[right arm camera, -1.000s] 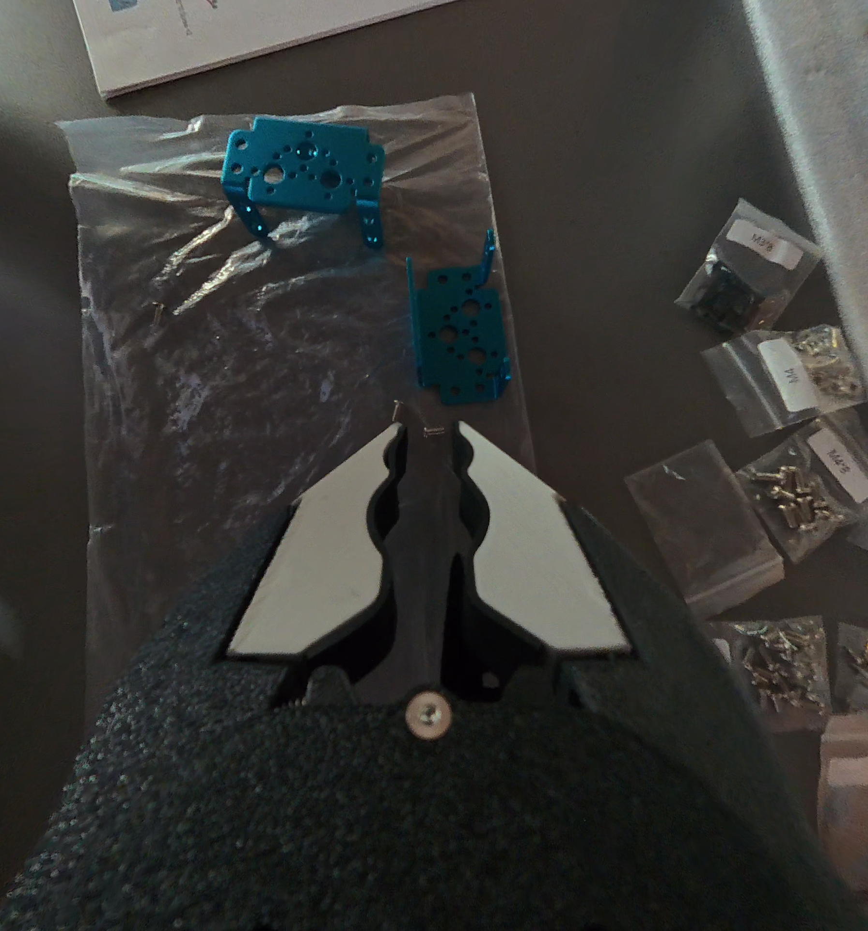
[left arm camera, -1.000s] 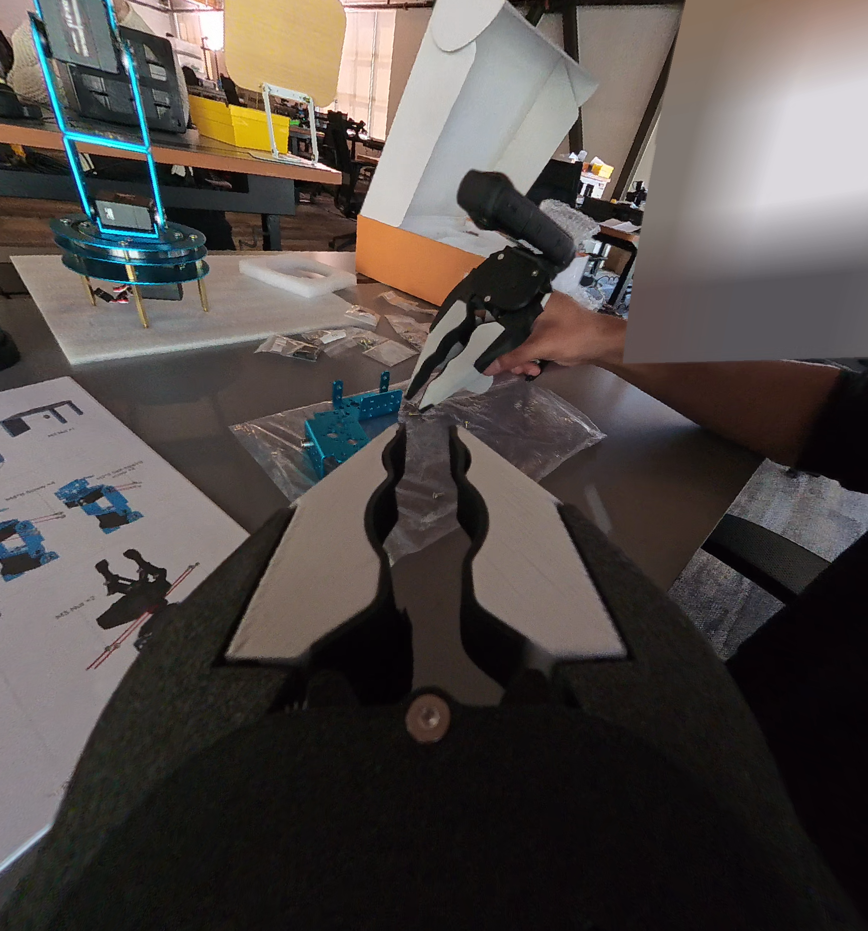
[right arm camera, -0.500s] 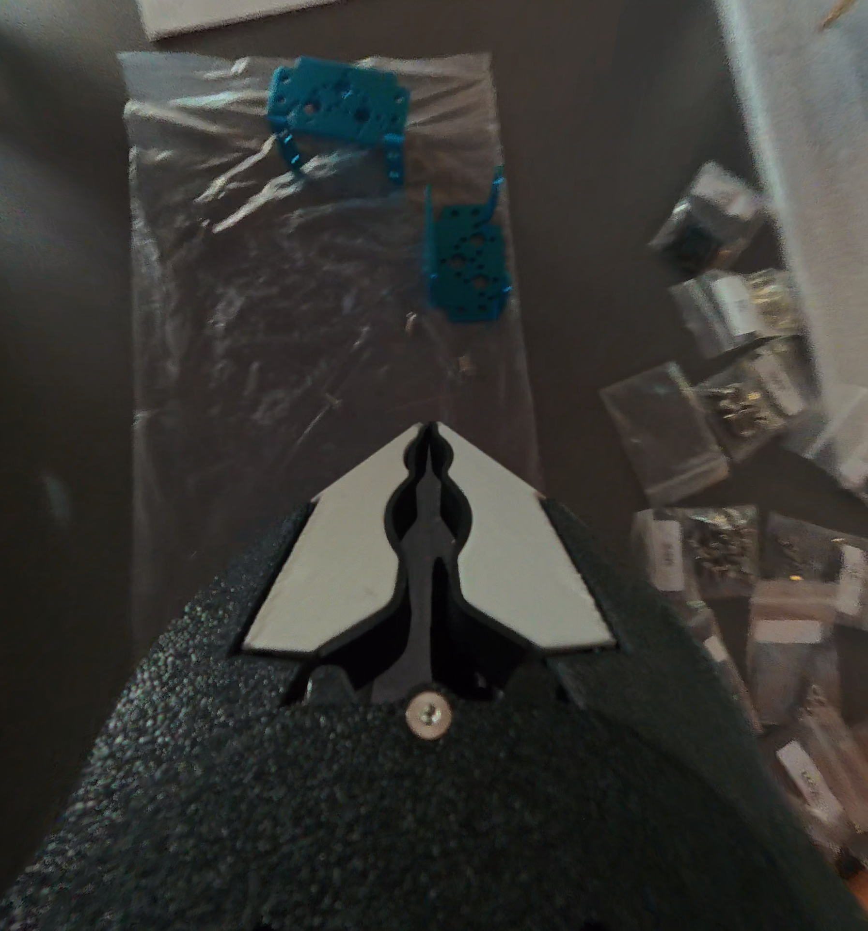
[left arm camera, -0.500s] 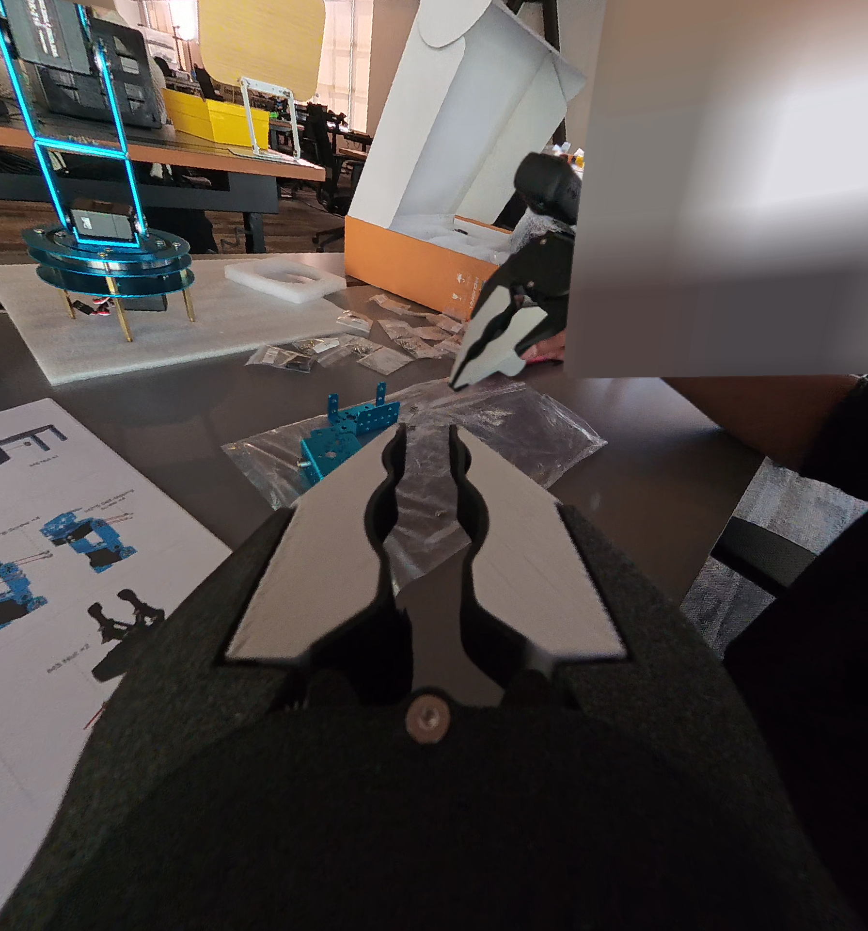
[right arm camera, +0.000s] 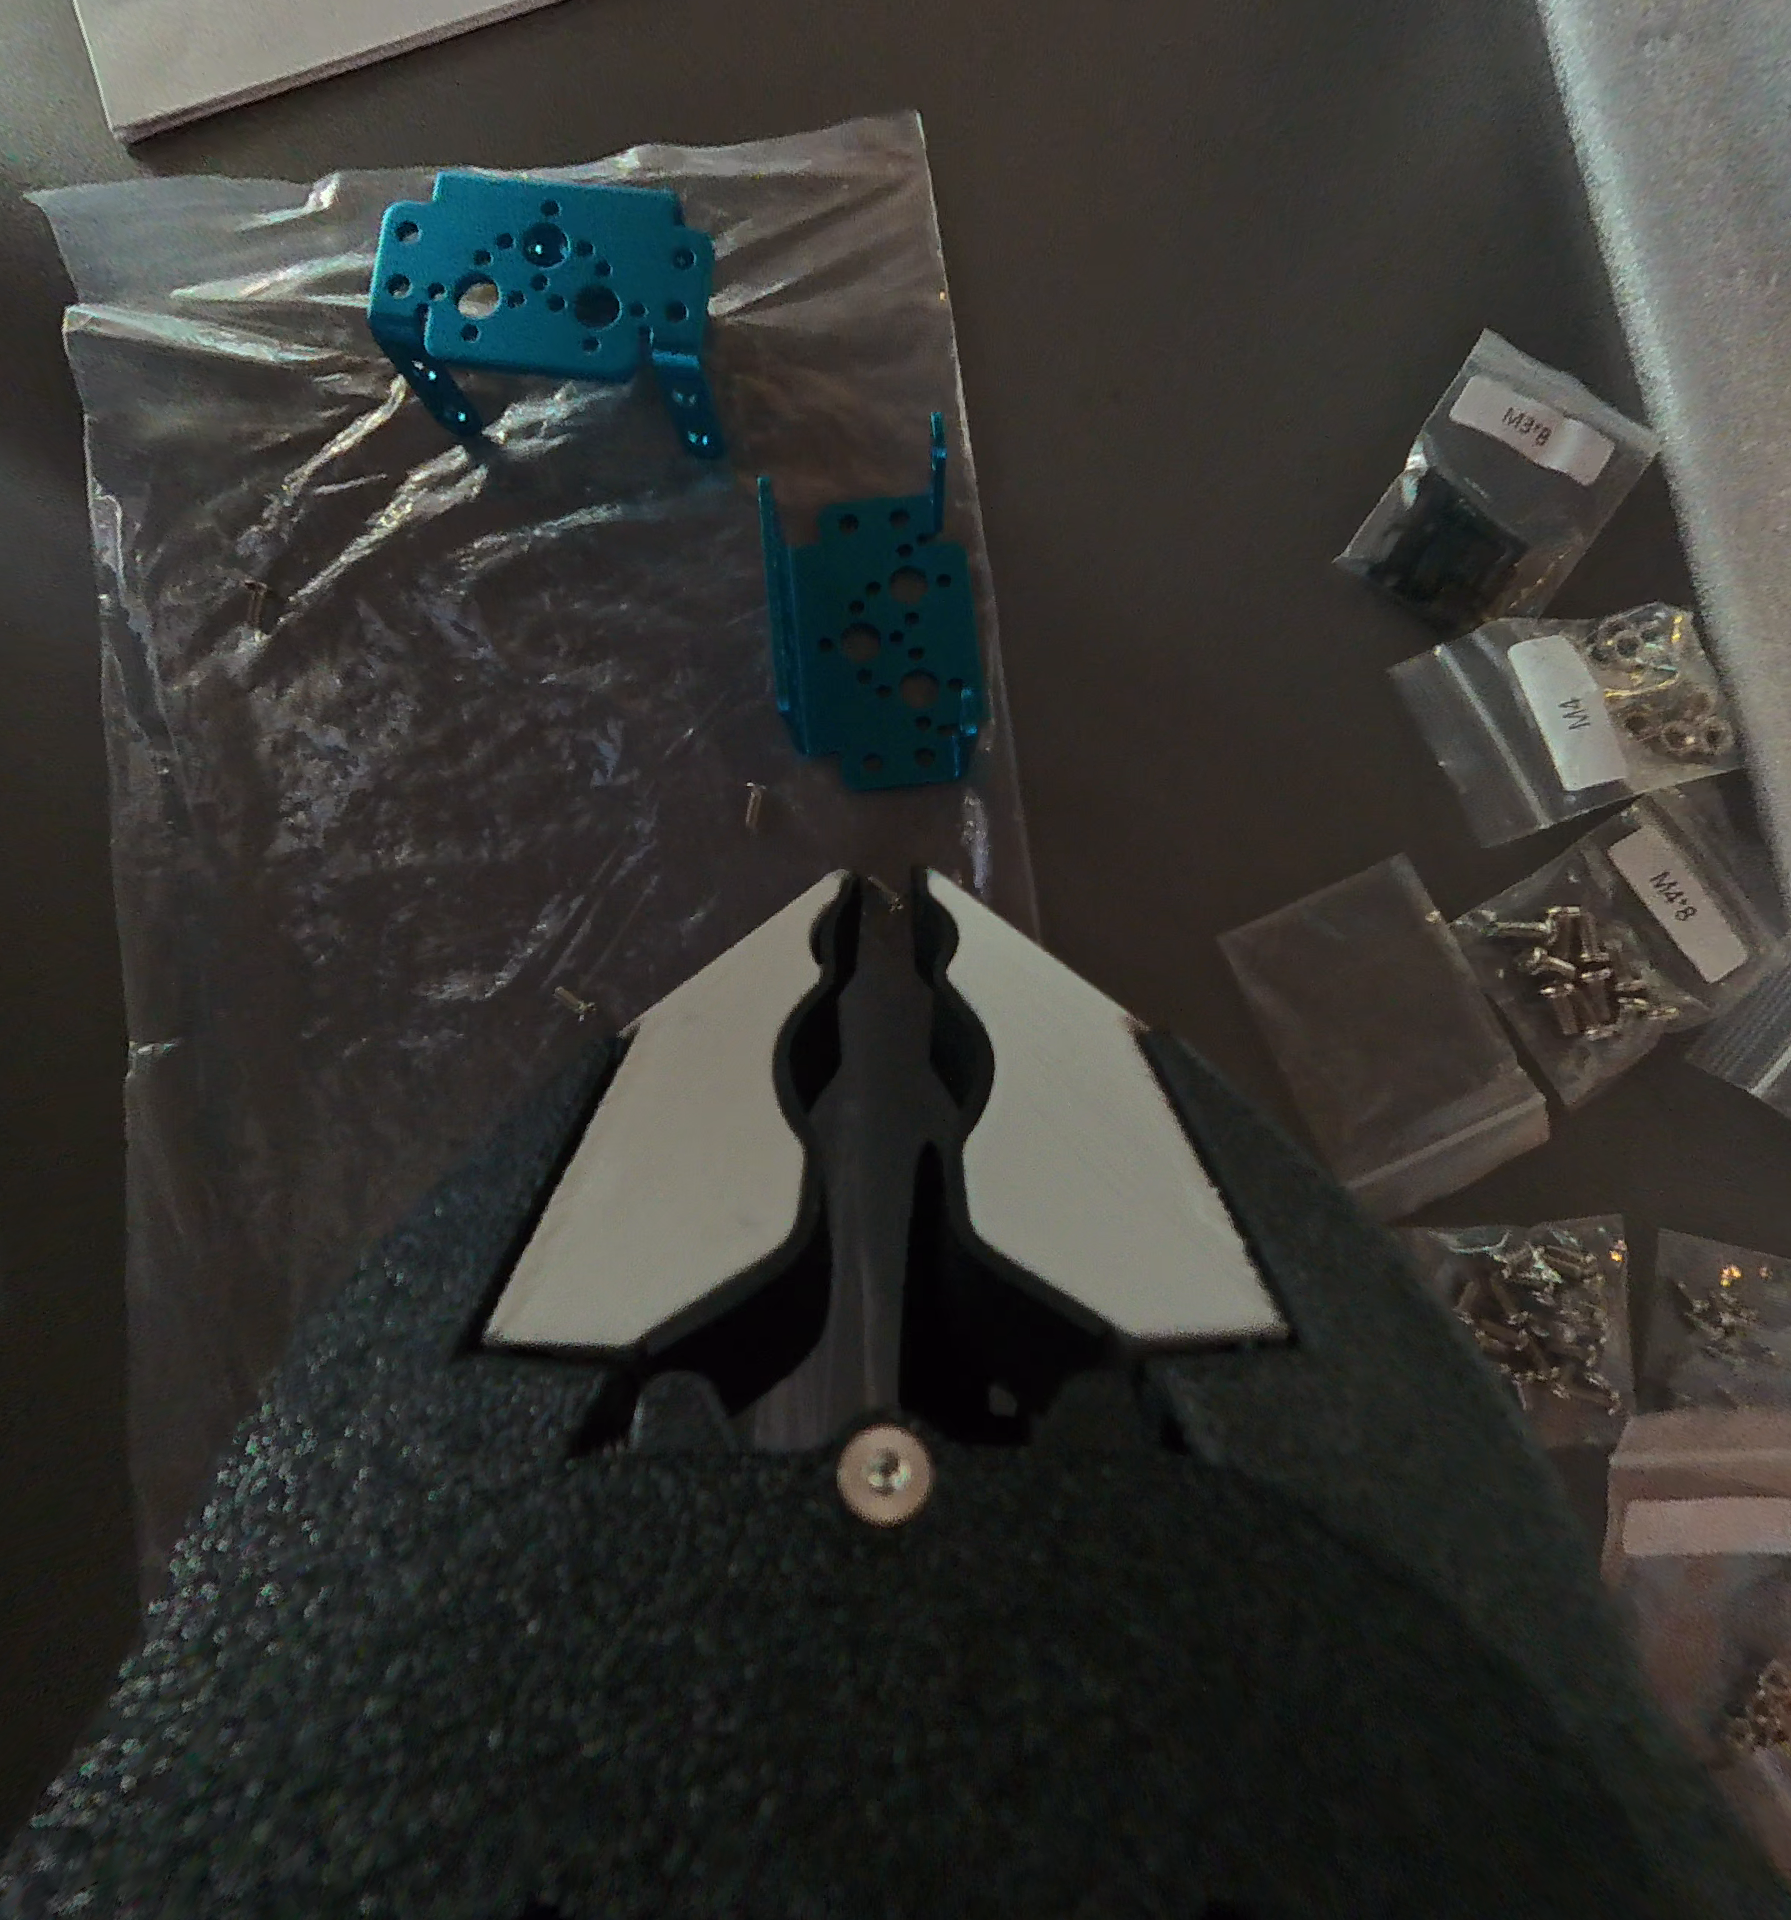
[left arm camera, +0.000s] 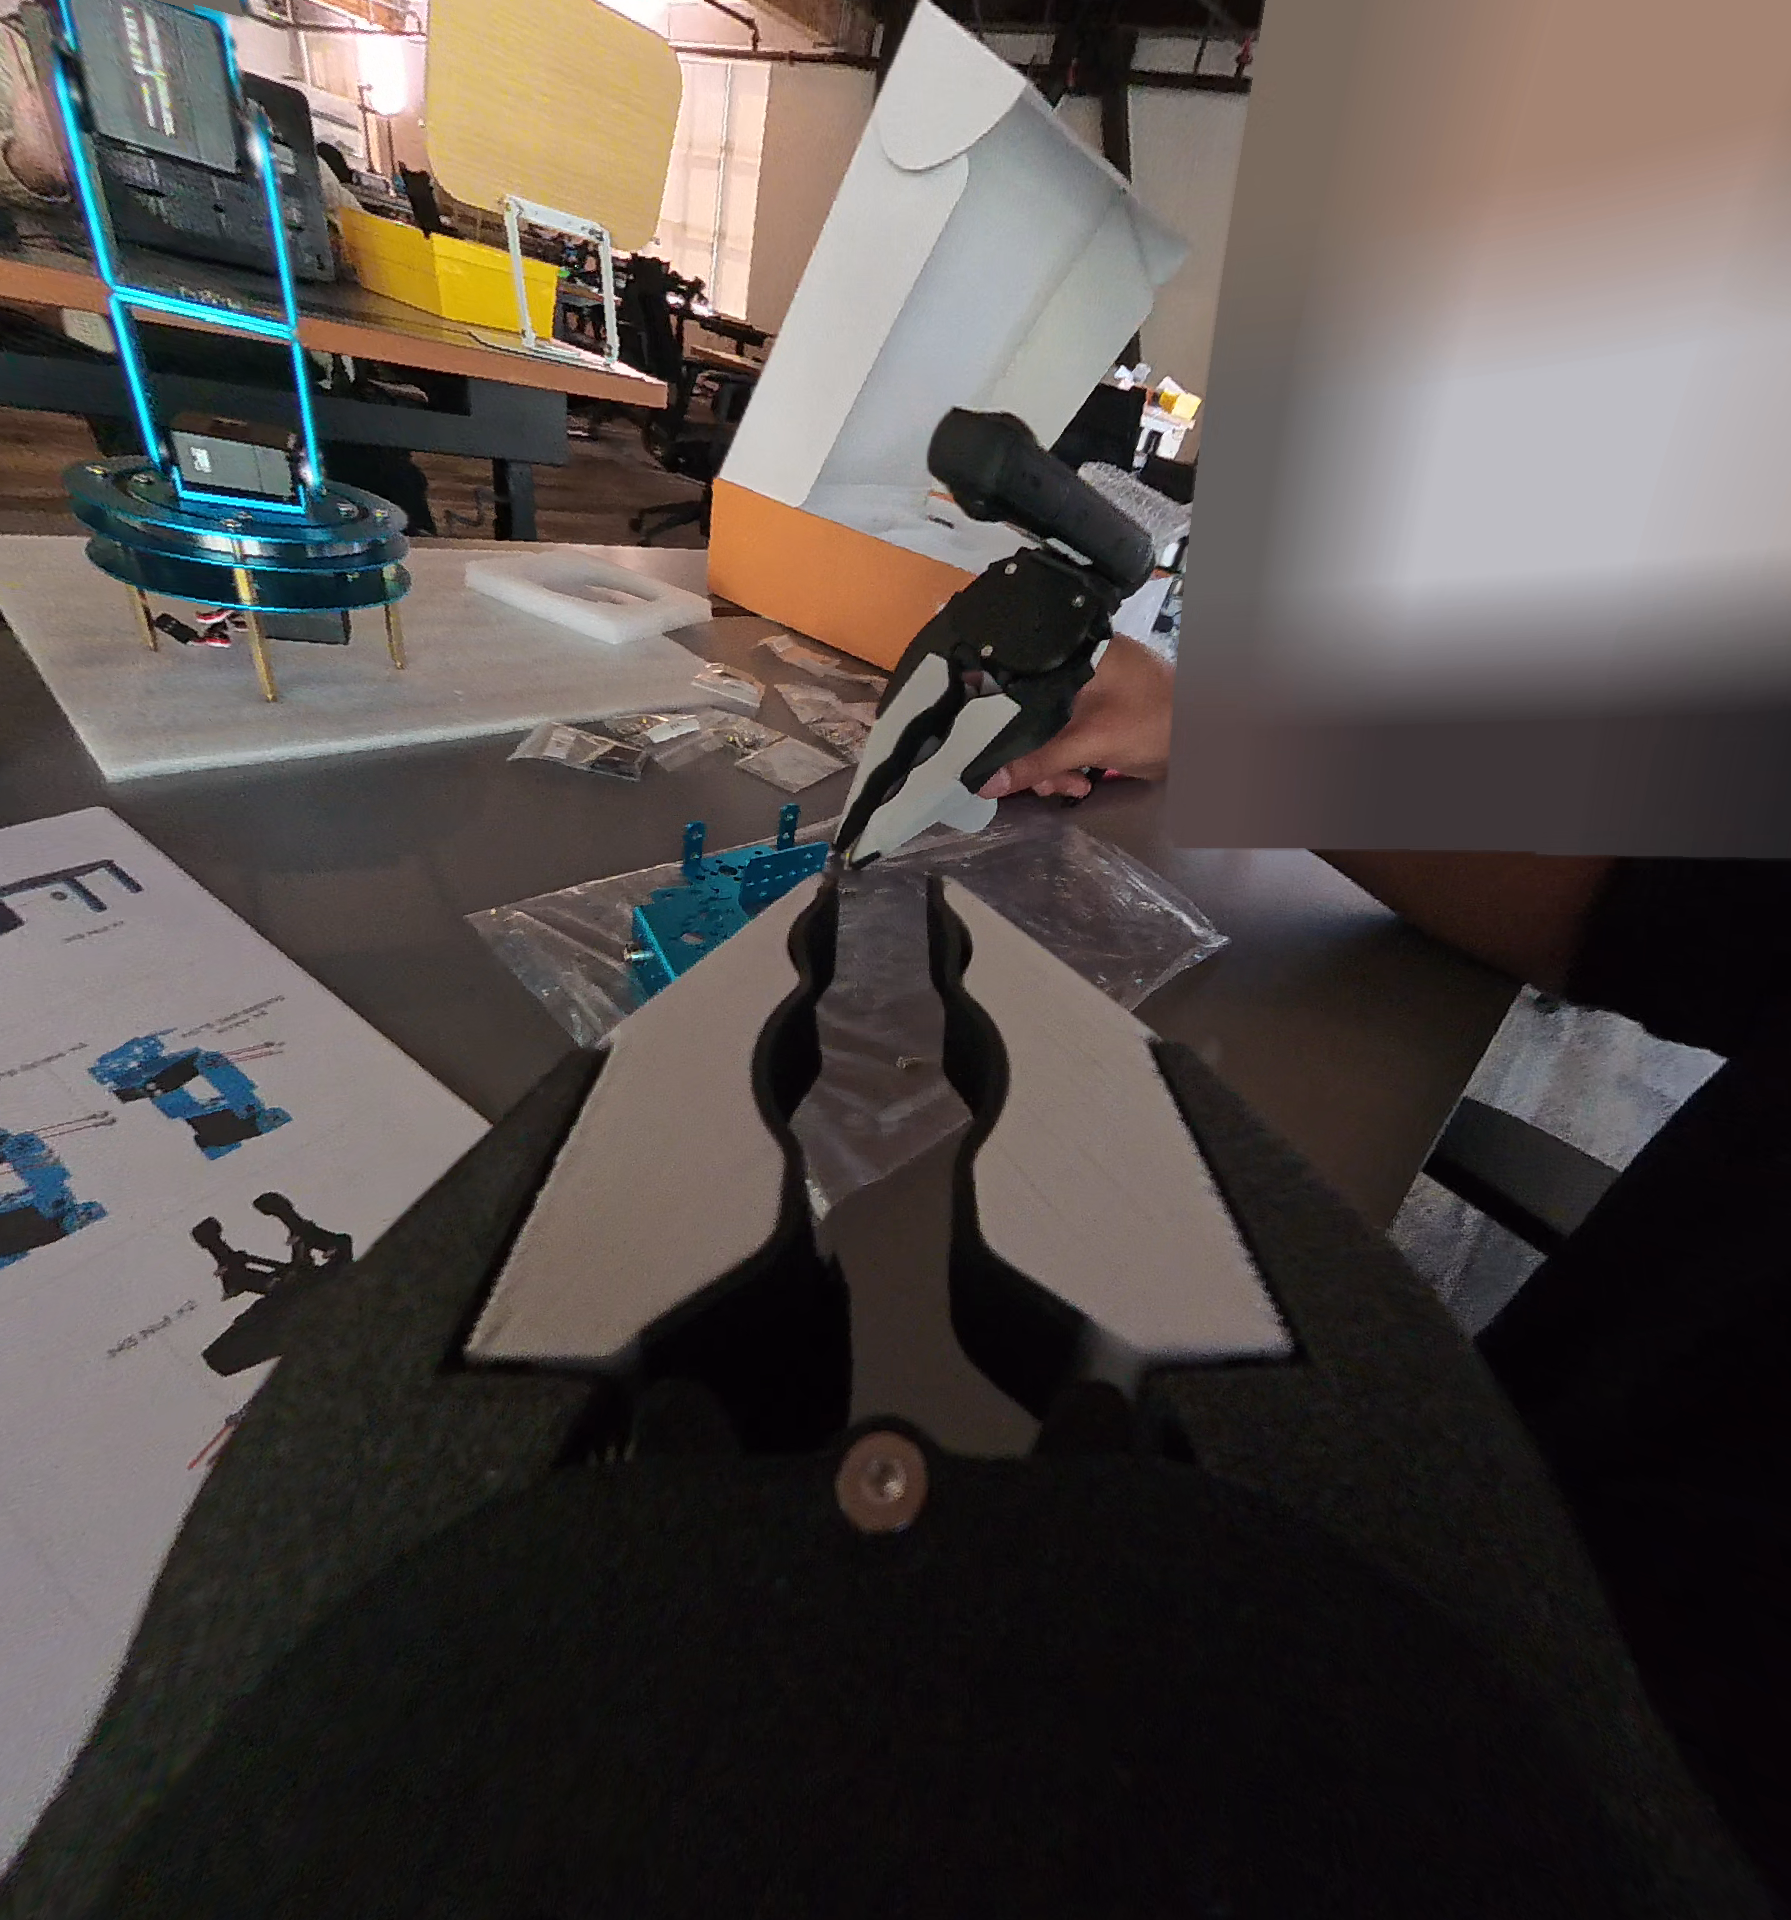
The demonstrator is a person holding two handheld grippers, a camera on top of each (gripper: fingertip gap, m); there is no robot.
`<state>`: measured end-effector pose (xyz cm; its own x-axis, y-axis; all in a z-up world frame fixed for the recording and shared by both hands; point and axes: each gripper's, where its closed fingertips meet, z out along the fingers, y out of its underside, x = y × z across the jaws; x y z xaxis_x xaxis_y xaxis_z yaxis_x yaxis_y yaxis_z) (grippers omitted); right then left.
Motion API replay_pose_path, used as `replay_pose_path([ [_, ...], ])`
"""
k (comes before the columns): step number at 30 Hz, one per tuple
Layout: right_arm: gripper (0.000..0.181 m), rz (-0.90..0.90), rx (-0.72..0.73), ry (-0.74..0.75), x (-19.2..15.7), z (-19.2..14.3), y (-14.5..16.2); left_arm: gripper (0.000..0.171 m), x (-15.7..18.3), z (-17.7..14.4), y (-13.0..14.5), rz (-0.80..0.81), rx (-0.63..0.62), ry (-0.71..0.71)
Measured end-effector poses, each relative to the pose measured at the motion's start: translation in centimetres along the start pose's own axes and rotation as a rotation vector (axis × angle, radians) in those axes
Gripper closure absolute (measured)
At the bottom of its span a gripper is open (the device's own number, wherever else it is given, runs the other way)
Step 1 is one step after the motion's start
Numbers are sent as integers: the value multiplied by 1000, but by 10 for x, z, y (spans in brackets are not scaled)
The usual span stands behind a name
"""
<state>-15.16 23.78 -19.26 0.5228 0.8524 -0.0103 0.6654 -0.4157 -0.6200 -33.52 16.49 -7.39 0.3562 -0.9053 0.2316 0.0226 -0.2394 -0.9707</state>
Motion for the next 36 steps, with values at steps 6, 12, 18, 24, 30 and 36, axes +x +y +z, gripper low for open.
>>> replay_pose_path([
  [6, 177, 5, 10, -15, -1, -1, 1, 155, 0, -1, -2, 34, -1, -20],
  [12, 178, -50, 6, -5, -5, -22, 2, 155, 4, 4, 2, 43, -12, -26],
  [18, 178, -129, -171, -204, -51, -45, 60, 155, 8, 10, 5, 44, -23, -16],
  [24, 167, -130, -131, -182, -50, -50, 56, 155, 13, 16, 6, 50, -34, 2],
  [30, 168, -203, 3, -158, -62, -27, 18, 155, 13, 14, 7, 52, -29, -2],
  [36, 171, -176, -12, -179, -59, -15, 20, 155, 9, 6, 6, 45, -21, -17],
])
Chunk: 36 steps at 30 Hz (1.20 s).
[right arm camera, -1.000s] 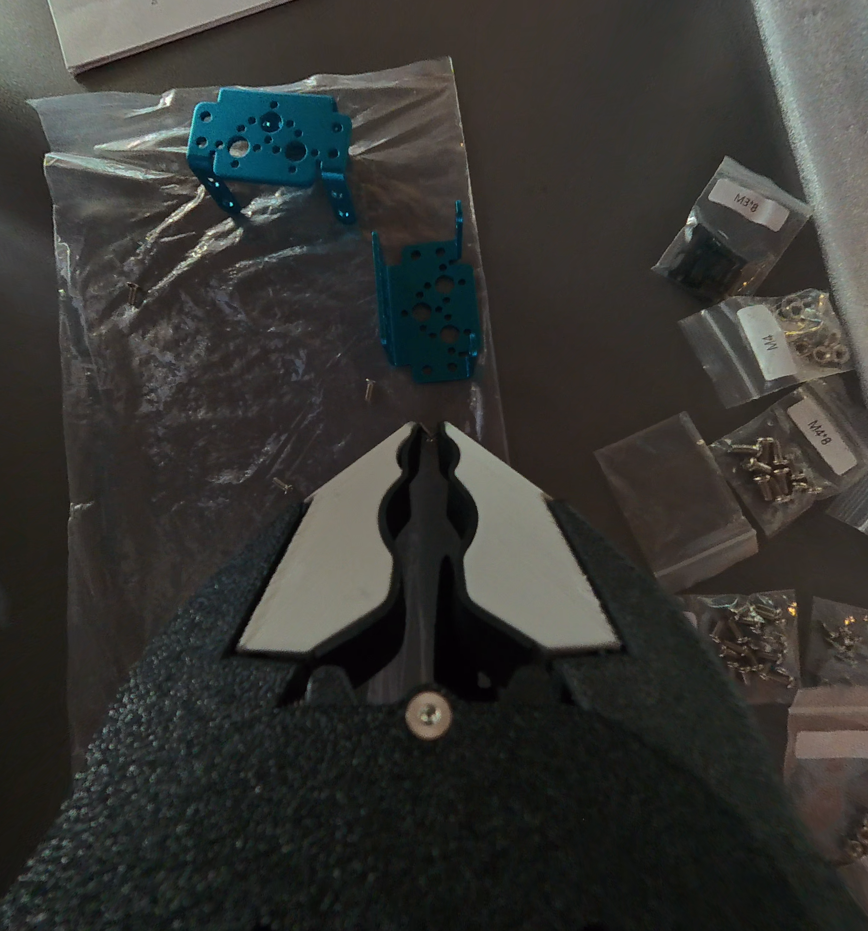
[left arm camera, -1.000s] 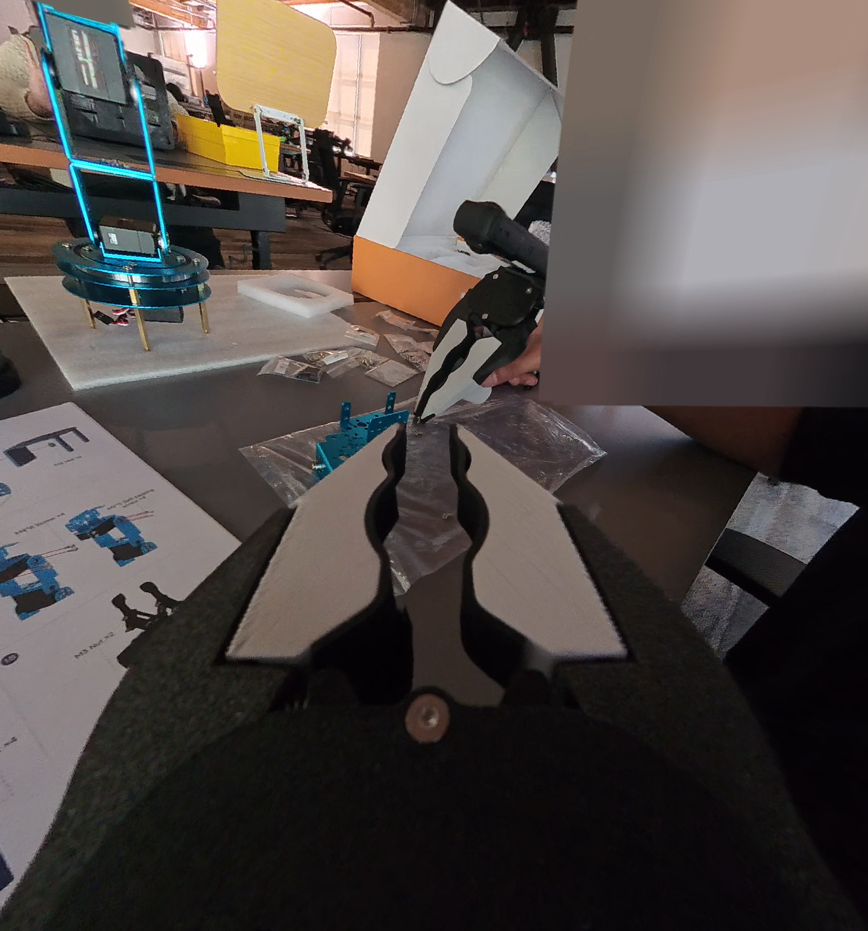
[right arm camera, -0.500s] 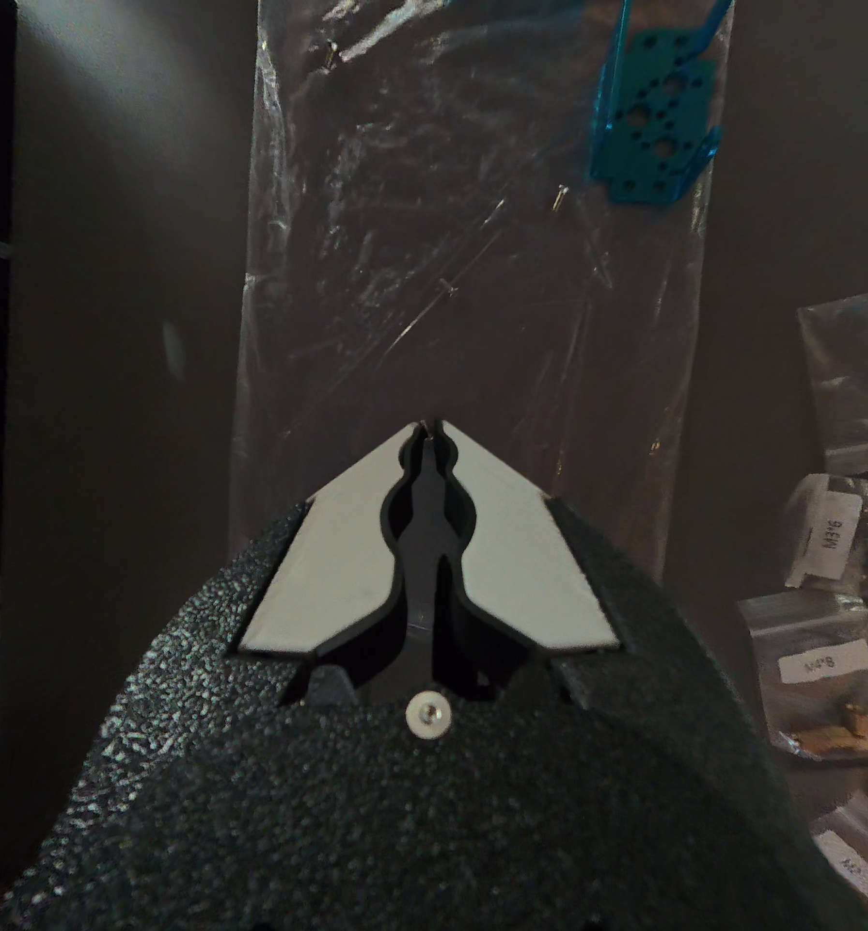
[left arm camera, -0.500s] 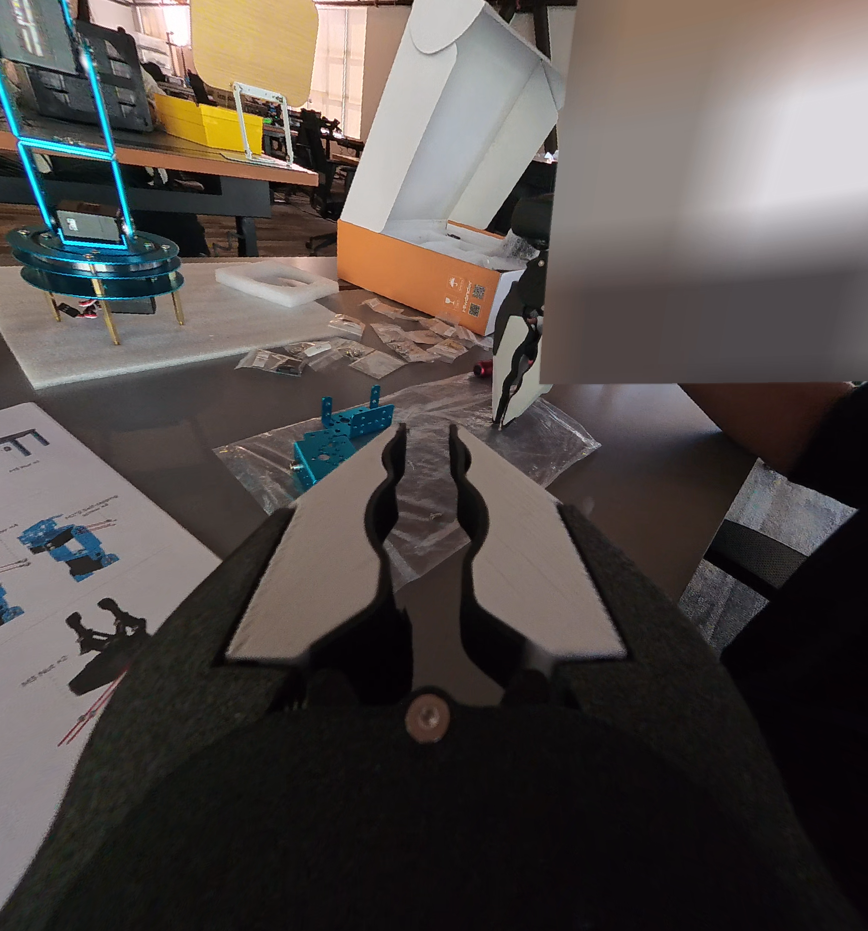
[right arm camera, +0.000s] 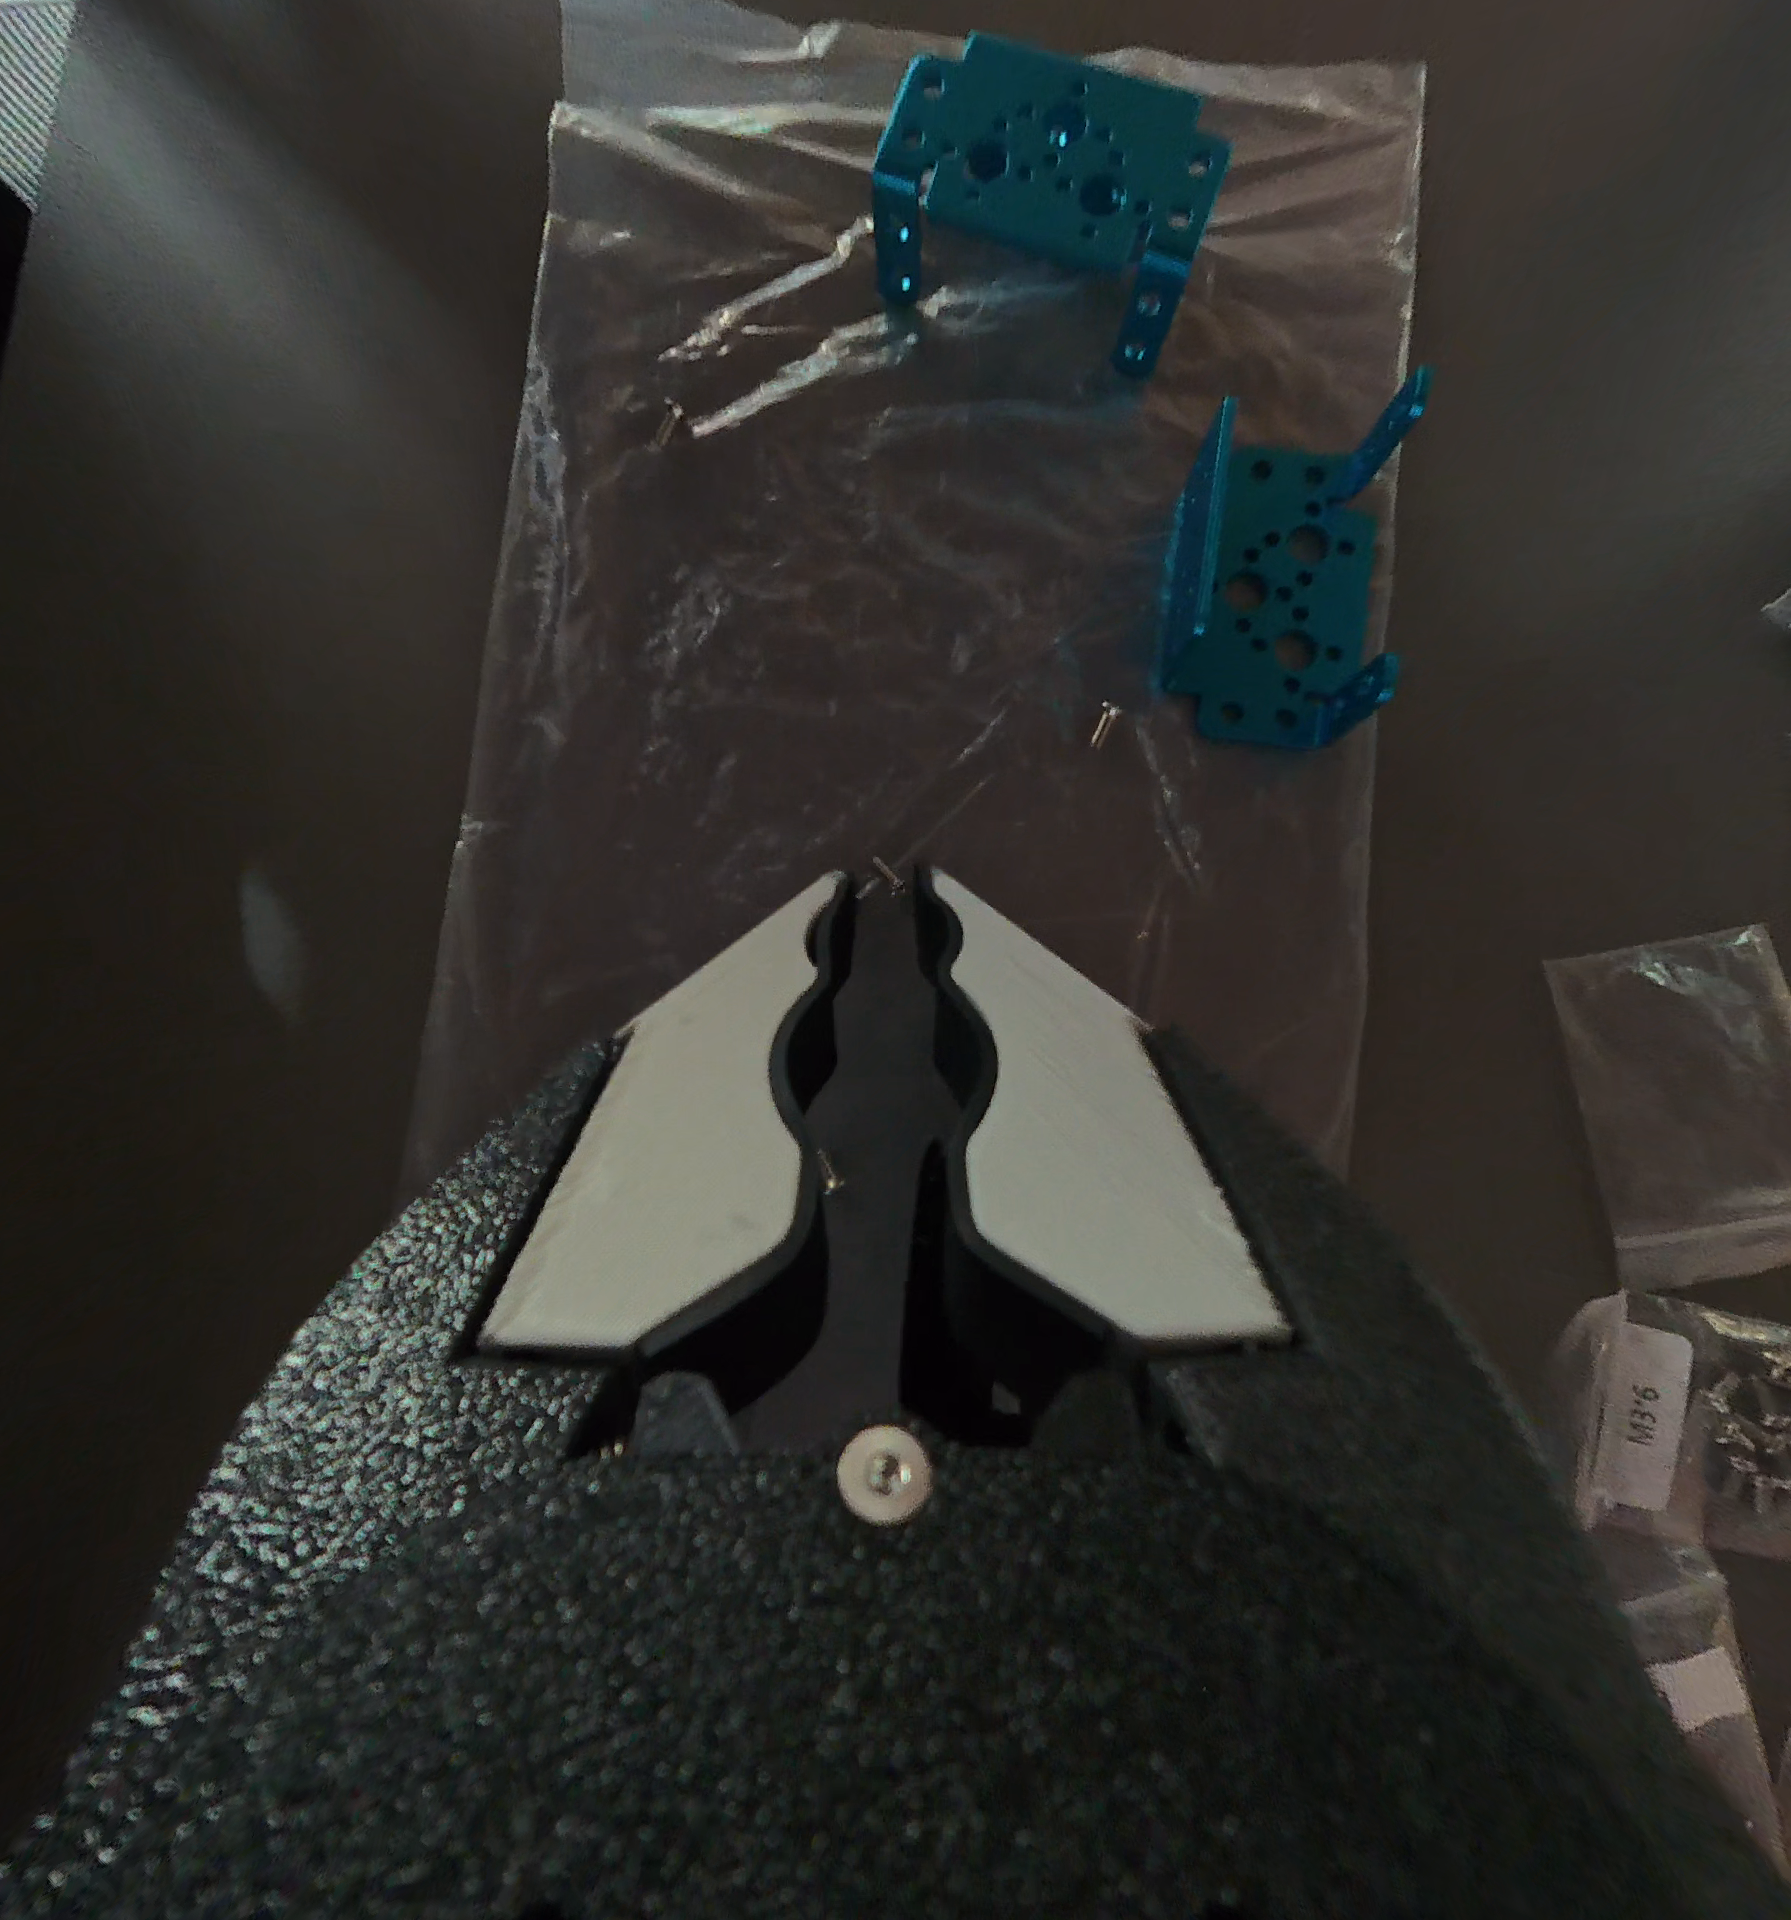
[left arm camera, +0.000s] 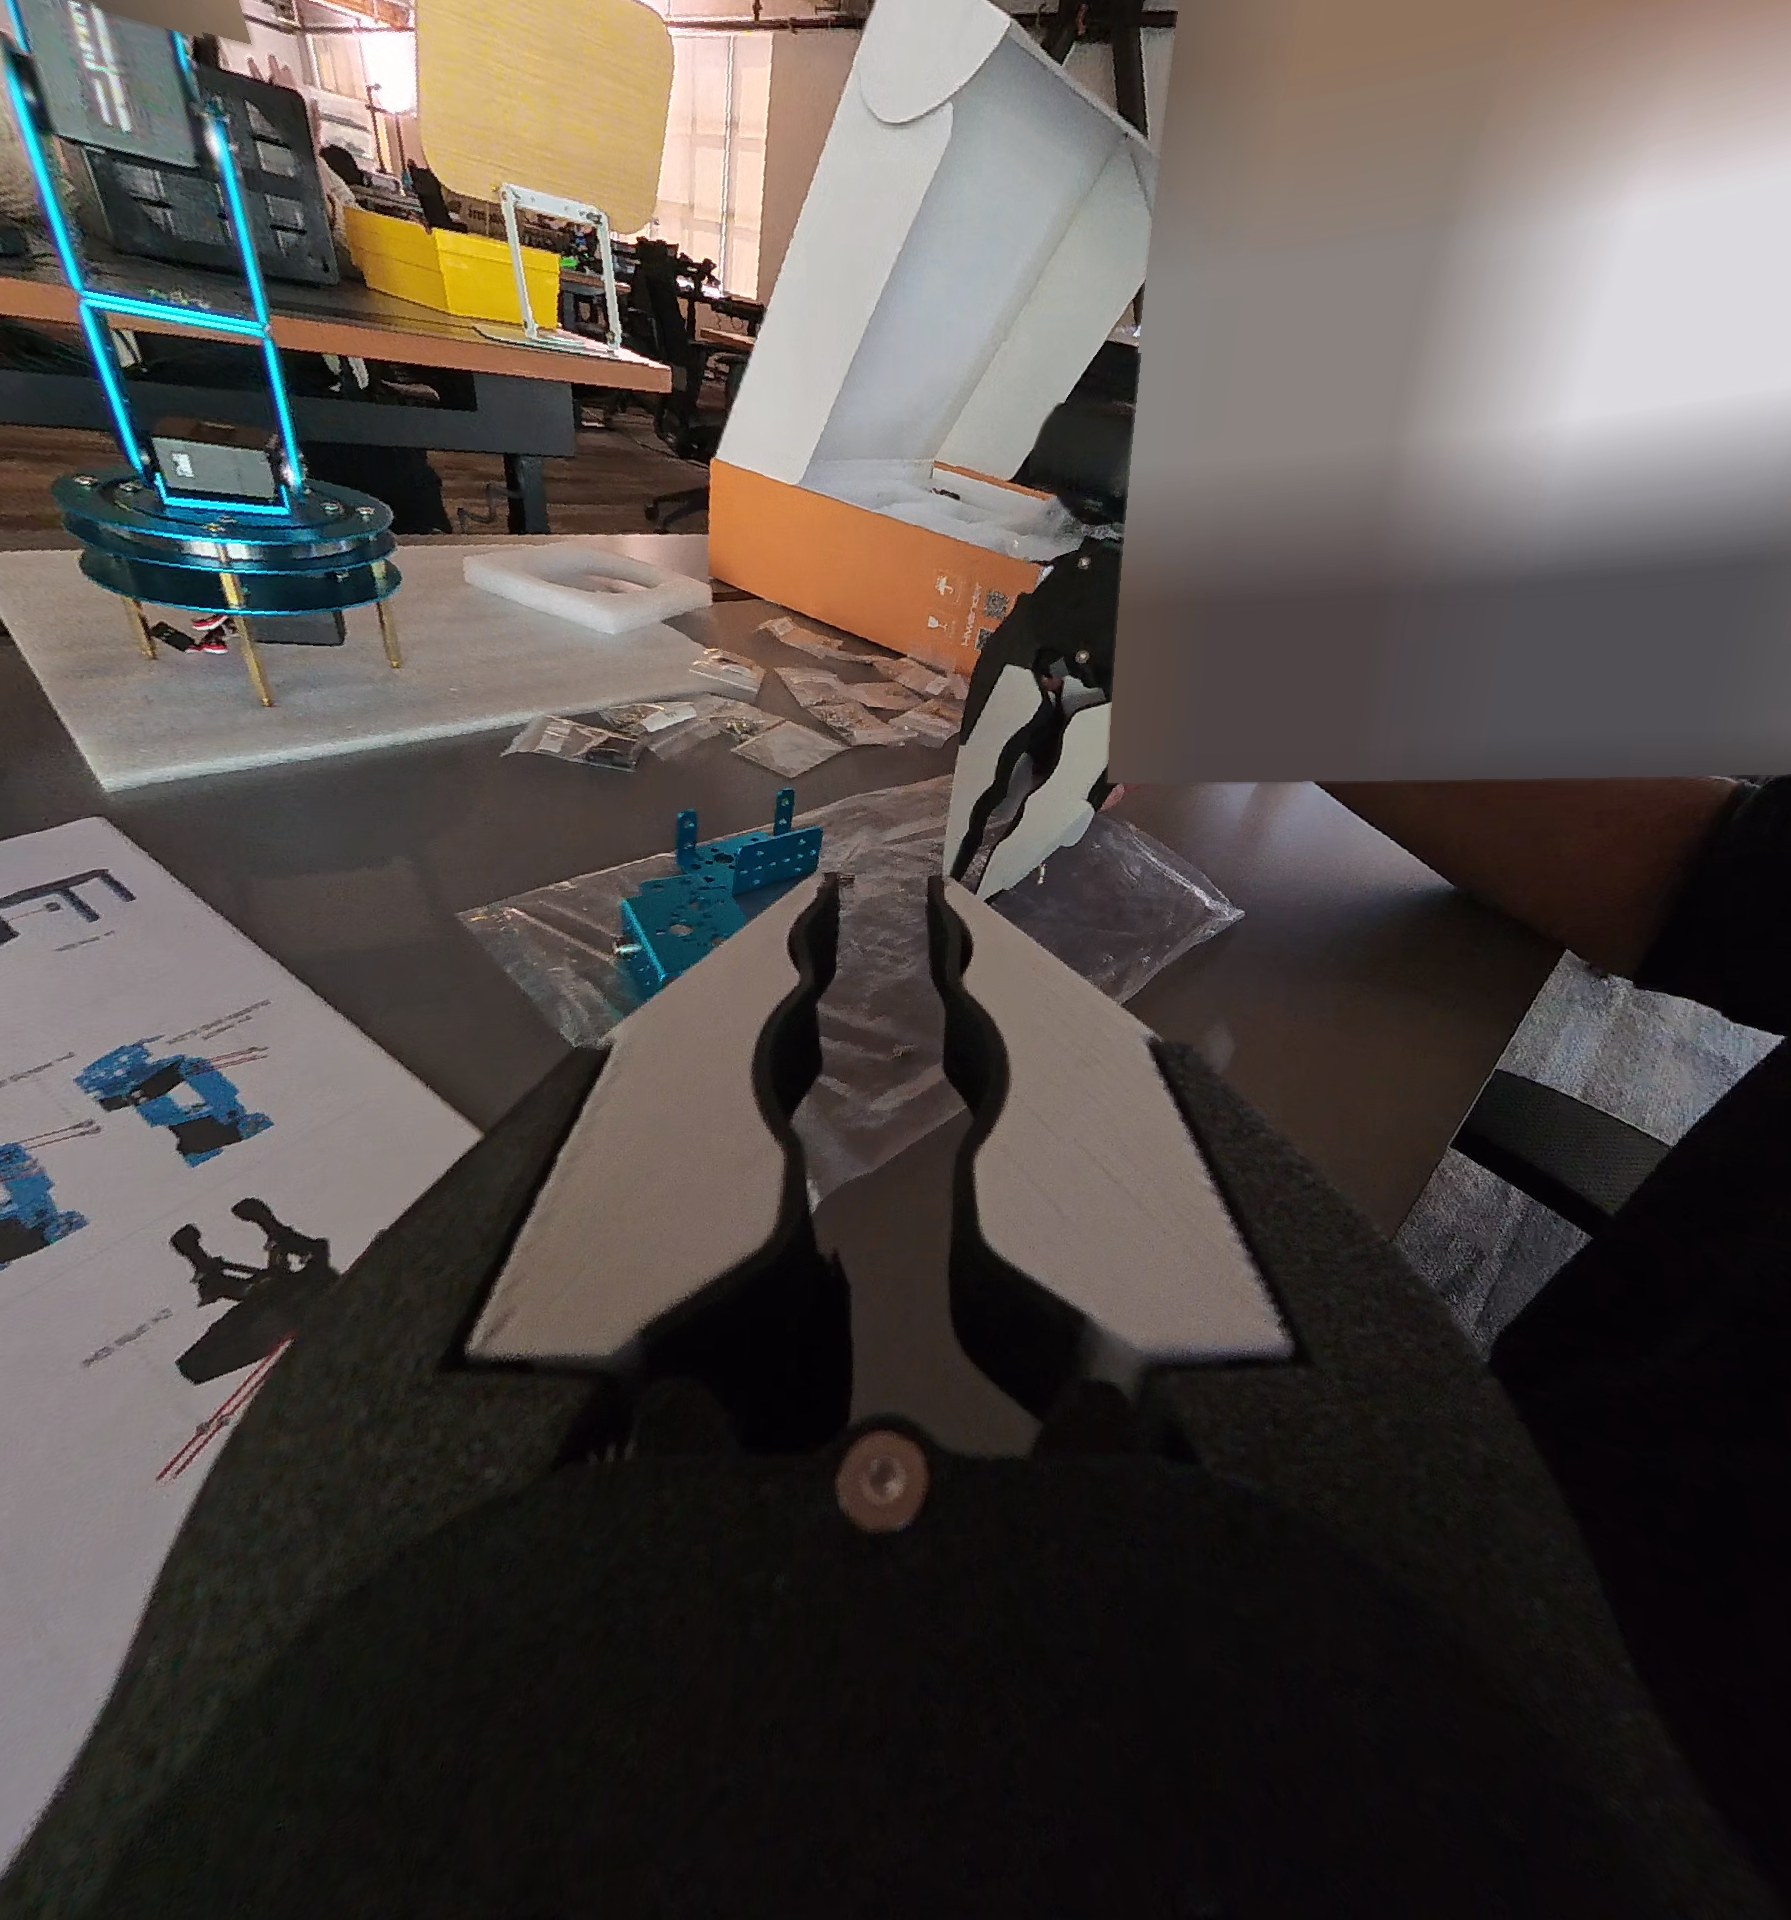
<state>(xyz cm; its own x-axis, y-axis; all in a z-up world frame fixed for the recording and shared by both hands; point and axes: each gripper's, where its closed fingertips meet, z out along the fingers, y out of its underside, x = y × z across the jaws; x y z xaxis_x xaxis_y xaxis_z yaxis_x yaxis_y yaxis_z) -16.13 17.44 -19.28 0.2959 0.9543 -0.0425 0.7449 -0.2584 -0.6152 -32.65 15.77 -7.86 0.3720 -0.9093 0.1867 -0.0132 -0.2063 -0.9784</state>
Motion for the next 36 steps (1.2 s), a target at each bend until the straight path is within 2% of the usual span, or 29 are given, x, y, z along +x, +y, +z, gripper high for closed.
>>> replay_pose_path([
  [4, 178, -17, -1, -10, -3, 1, -1, 155, -3, -3, 0, -10, 3, -6],
  [11, 179, -36, -25, 7, -4, -6, 0, 155, 0, -3, -2, 6, 0, -9],
  [13, 178, -25, -74, 53, 5, -21, 13, 155, 1, -2, -2, 5, -2, -6],
  [17, 178, 59, -102, 52, 11, -47, 40, 155, 2, 0, -1, 7, -7, -4],
  [23, 177, 85, -138, 21, 12, -43, 56, 155, 1, 7, 2, -2, -19, 6],
  [31, 175, 85, -110, 55, 18, -46, 51, 155, -1, 5, 1, -7, -15, 5],
  [36, 172, 77, 37, 121, 27, -49, 16, 155, -4, 0, 2, 1, -14, -13],
])
